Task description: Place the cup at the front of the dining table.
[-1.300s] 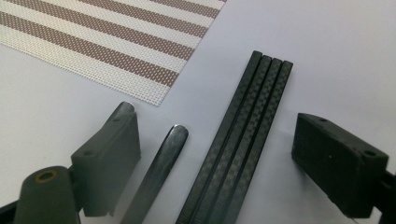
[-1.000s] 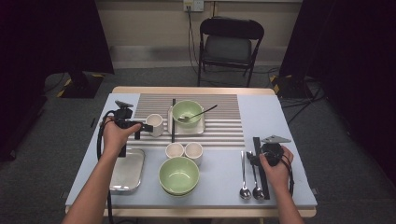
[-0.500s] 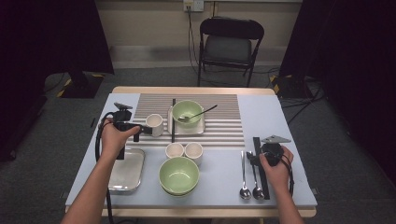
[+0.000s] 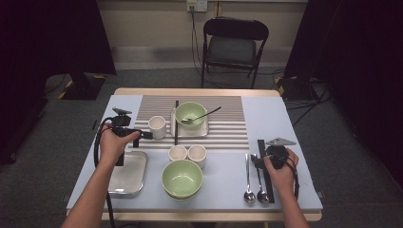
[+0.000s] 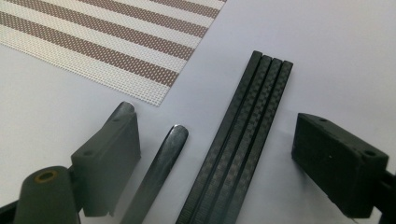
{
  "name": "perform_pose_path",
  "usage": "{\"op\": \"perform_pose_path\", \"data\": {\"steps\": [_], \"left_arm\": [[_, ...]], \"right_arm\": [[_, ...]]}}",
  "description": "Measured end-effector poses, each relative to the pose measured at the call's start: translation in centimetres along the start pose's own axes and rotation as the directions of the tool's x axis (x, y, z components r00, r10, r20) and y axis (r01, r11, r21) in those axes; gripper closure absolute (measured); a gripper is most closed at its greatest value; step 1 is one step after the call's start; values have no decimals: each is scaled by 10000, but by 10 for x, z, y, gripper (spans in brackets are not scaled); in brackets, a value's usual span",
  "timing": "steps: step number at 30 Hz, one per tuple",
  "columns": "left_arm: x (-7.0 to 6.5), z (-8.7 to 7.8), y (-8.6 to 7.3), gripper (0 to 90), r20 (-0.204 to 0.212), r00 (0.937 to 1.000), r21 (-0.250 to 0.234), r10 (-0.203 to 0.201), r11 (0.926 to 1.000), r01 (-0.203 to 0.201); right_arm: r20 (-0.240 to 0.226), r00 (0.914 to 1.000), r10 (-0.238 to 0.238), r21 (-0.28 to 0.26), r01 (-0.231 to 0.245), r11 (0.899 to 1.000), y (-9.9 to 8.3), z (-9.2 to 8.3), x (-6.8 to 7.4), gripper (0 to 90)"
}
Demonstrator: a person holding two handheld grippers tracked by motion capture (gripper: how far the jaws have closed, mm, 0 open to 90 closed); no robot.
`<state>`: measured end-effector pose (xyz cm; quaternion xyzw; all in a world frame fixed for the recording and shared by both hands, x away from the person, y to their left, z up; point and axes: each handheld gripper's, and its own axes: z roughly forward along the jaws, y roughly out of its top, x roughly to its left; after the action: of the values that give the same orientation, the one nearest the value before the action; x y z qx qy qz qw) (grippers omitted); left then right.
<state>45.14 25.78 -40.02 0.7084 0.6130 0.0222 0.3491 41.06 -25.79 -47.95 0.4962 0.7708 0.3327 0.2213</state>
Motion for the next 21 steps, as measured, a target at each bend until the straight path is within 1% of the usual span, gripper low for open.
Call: {"op": "perform_pose_path", "data": {"steps": [1,2,3,7,9,10,11,13,14,16,17,21], "left_arm": [[0,0,-1,337,5,10000,-12,-54,10000,54],[1,-1,-1,336,13,10000,-7,27,10000,-27],[2,-1,-2,337,27,10000,-3,-43,10000,43],[3,-2,-6,344,57,9999,-8,-105,9999,105],[4,-2,-8,342,35,9999,1,-98,10000,98],[5,-3,-9,335,4,10000,-18,-28,10000,28],[5,-3,-9,333,40,10000,-14,-78,10000,78],[5,-3,-10,327,29,10000,-137,-8,9999,9],[5,-4,-11,323,32,10000,-124,23,9999,-23],[5,-4,-11,317,25,10000,-126,-18,9999,18],[5,-4,-12,312,-1,10000,-167,34,9999,-34],[5,-5,-14,312,31,10000,-141,27,9999,-26]], "right_arm": [[0,10000,2,0,-2,10000,0,0,0,144],[0,10000,0,-2,0,10000,0,0,0,144],[0,10000,1,-1,-1,10000,0,0,0,144],[1,10000,-1,3,1,10000,0,0,0,144],[-1,10000,0,0,0,10000,0,0,0,144],[1,10000,-3,-2,3,10000,0,0,0,144],[2,10000,-1,-1,1,10000,0,0,0,144],[0,10000,1,0,-1,10000,0,0,0,144],[0,10000,0,-1,0,10000,0,0,0,144],[-1,10000,-1,0,1,10000,0,0,0,144],[0,10000,-2,-2,2,10000,0,0,0,144],[0,10000,-1,-1,1,10000,0,0,0,144]]}}
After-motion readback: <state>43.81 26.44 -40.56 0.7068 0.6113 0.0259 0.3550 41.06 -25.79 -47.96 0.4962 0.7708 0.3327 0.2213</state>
